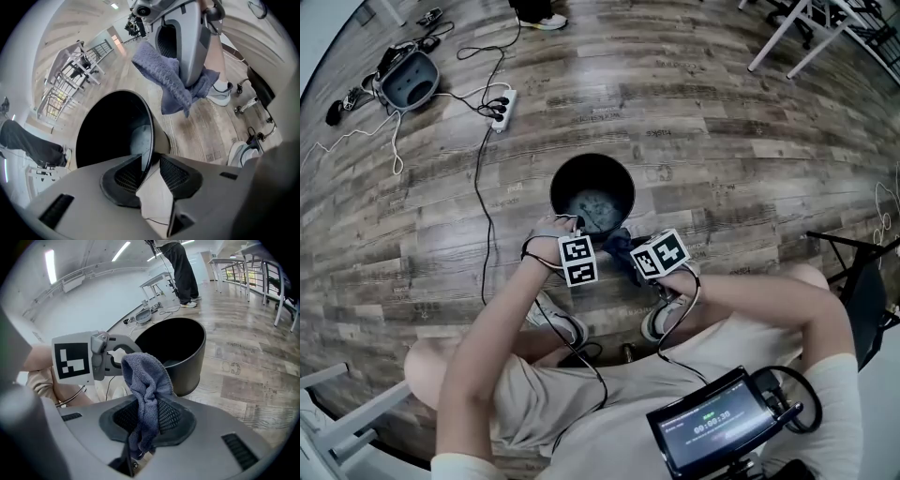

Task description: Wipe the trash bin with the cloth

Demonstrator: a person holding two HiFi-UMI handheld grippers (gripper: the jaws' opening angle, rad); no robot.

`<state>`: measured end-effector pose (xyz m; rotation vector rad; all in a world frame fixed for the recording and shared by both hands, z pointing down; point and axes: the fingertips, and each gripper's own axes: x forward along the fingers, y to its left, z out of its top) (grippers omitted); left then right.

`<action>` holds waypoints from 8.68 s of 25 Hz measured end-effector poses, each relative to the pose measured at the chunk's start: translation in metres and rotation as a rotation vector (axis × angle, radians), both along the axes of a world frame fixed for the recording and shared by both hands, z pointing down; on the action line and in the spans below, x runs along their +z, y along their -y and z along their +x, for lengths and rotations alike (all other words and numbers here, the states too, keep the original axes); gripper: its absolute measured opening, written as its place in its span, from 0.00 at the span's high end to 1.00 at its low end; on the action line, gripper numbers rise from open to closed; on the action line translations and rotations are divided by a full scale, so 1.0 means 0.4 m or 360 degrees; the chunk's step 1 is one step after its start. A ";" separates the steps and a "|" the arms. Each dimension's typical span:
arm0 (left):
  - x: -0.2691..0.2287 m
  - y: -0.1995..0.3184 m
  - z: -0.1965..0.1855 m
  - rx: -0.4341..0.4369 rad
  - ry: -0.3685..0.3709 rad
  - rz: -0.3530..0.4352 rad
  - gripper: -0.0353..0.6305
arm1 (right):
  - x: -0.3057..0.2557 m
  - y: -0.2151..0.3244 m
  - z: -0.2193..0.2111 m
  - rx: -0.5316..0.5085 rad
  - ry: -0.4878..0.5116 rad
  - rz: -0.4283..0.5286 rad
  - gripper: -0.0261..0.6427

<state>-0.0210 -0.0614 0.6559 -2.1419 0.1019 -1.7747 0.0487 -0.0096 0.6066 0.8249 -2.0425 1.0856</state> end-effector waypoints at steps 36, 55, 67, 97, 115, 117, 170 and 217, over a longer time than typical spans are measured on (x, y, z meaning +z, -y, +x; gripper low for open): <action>-0.021 -0.032 0.047 0.0058 -0.0209 -0.0040 0.79 | 0.420 0.079 -0.059 -0.0041 -0.0256 0.0058 0.84; -0.010 -0.032 0.041 0.0000 -0.0169 -0.0054 0.79 | 0.466 -0.008 -0.065 0.0093 -0.0280 -0.0181 0.84; -0.030 -0.048 -0.018 0.0193 -0.0084 -0.0232 0.67 | 0.158 -0.081 -0.091 -0.0043 -0.0083 -0.0170 0.84; -0.021 -0.024 0.047 -0.0073 -0.0230 -0.0149 0.80 | 0.056 0.070 -0.052 0.0051 0.0011 0.0040 0.84; -0.026 -0.024 0.044 0.0021 -0.0253 -0.0077 0.82 | 0.286 0.104 -0.045 0.0002 -0.0139 0.0110 0.84; -0.027 -0.026 0.048 0.0023 -0.0256 -0.0071 0.82 | 0.329 0.102 -0.040 0.0023 -0.0150 0.0109 0.84; -0.002 -0.016 0.022 -0.0103 -0.0068 0.0018 0.75 | -0.001 0.039 -0.056 0.0167 0.0076 0.0042 0.84; -0.002 -0.026 0.027 0.0049 -0.0073 0.0051 0.77 | 0.594 0.072 -0.094 0.0098 -0.0261 -0.0057 0.84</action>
